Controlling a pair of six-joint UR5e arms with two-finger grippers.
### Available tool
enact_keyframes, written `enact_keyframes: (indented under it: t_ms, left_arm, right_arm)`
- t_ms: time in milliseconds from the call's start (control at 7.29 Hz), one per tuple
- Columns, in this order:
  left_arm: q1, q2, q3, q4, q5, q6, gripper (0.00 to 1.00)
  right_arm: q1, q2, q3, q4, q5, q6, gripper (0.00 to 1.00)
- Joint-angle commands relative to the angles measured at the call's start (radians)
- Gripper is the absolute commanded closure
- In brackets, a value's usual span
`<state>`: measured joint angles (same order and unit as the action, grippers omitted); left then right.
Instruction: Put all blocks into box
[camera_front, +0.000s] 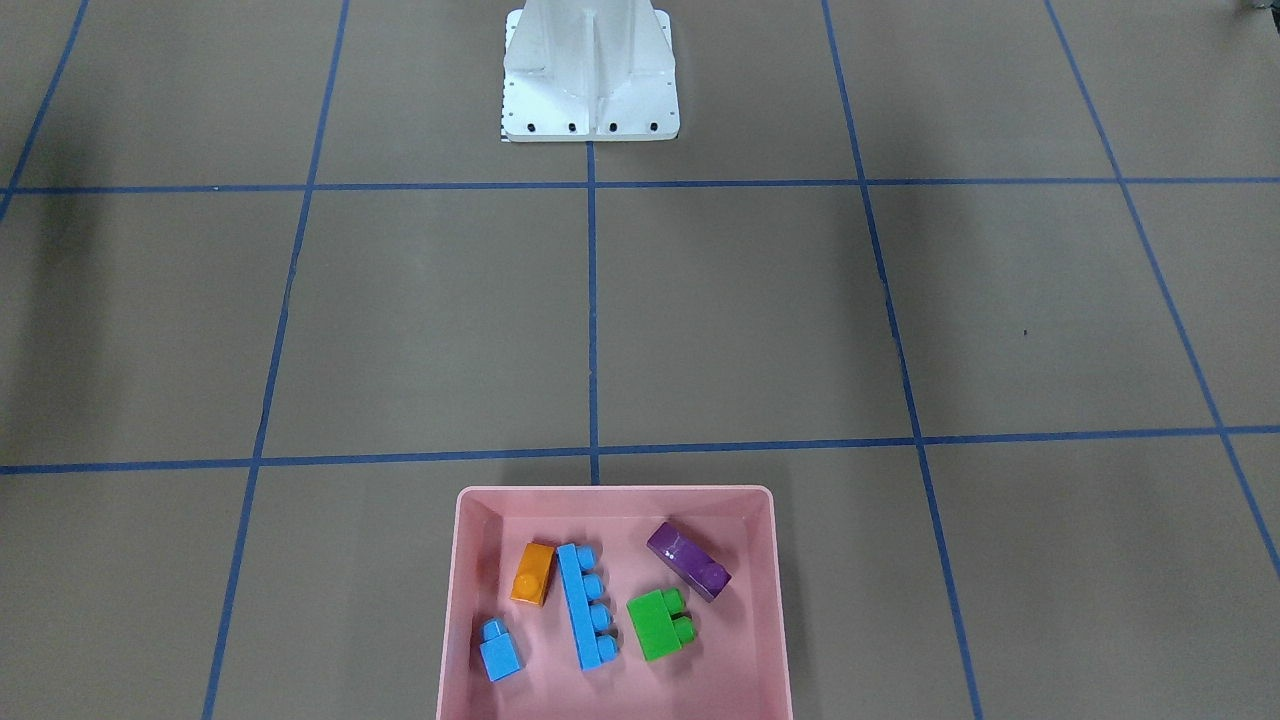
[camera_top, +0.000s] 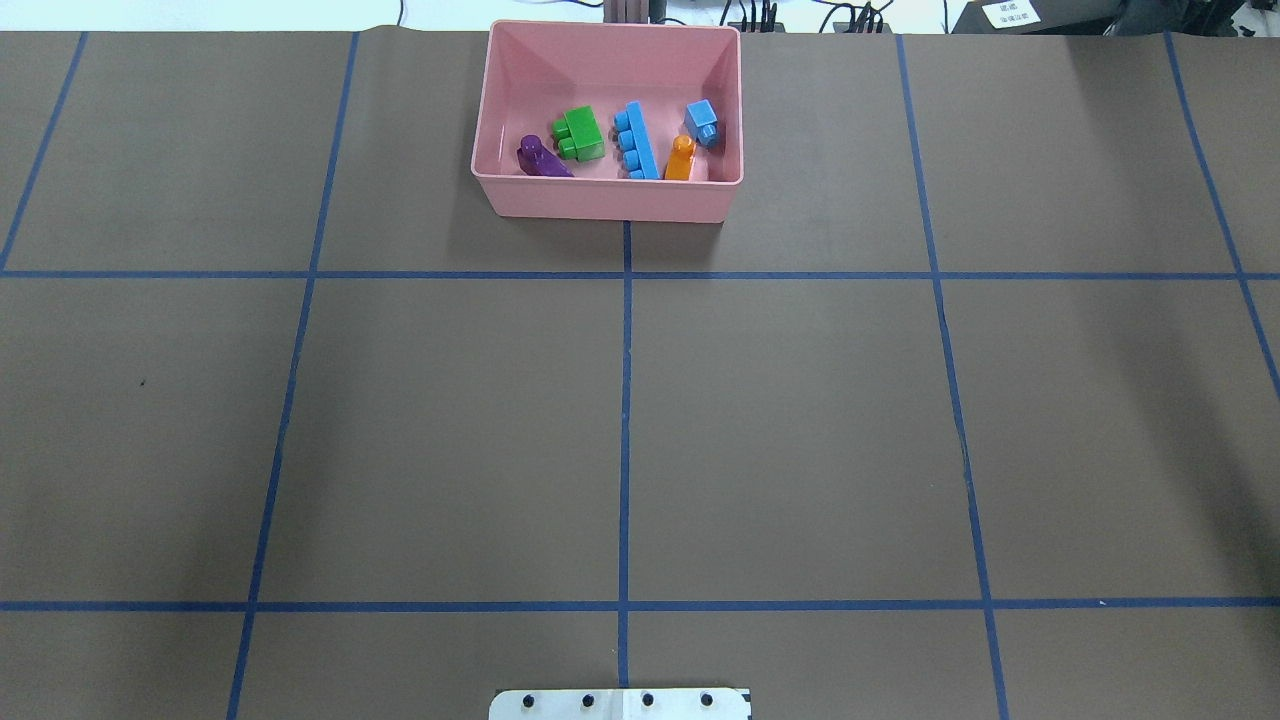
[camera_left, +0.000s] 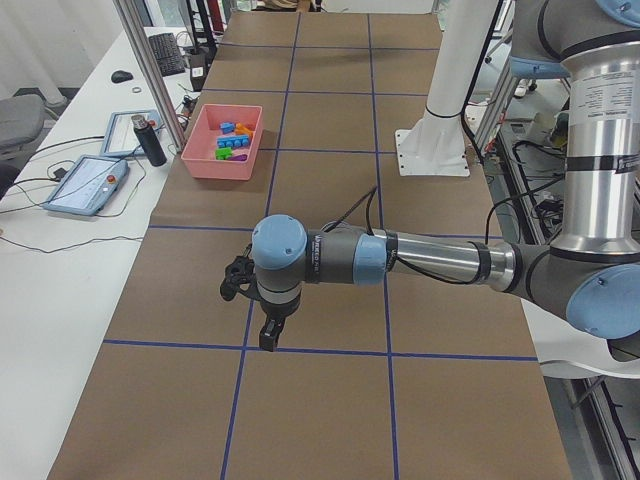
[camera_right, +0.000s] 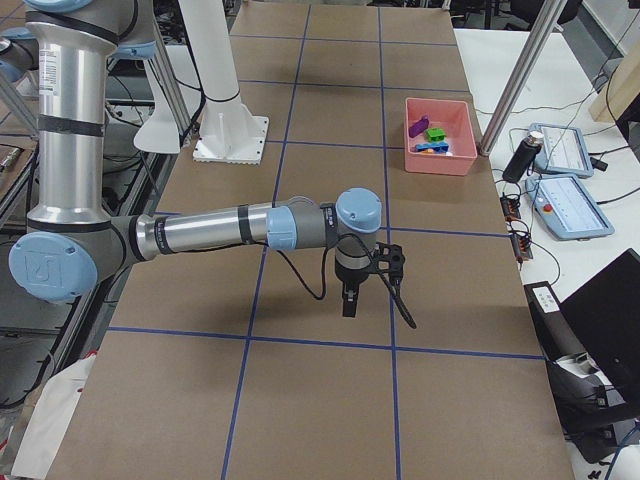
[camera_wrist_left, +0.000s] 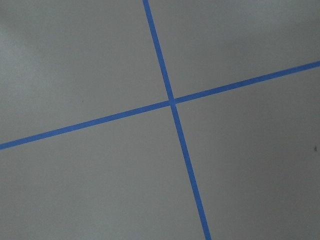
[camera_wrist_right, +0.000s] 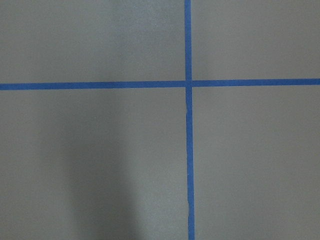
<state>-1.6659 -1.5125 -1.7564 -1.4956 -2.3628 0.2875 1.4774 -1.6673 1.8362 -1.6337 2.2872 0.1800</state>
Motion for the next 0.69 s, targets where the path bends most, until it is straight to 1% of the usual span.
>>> enact_keyframes:
  t_ms: [0, 548]
  left_arm:
    - [0.000, 0.000, 0.000, 0.000, 0.000, -0.001, 0.00]
    - [0.002, -0.002, -0.002, -0.015, 0.000, -0.001, 0.00]
  right_arm:
    - [0.000, -0.003, 0.000, 0.000, 0.000, -0.002, 0.00]
    - [0.000, -0.006, 0.001, 0.002, 0.000, -0.008, 0.00]
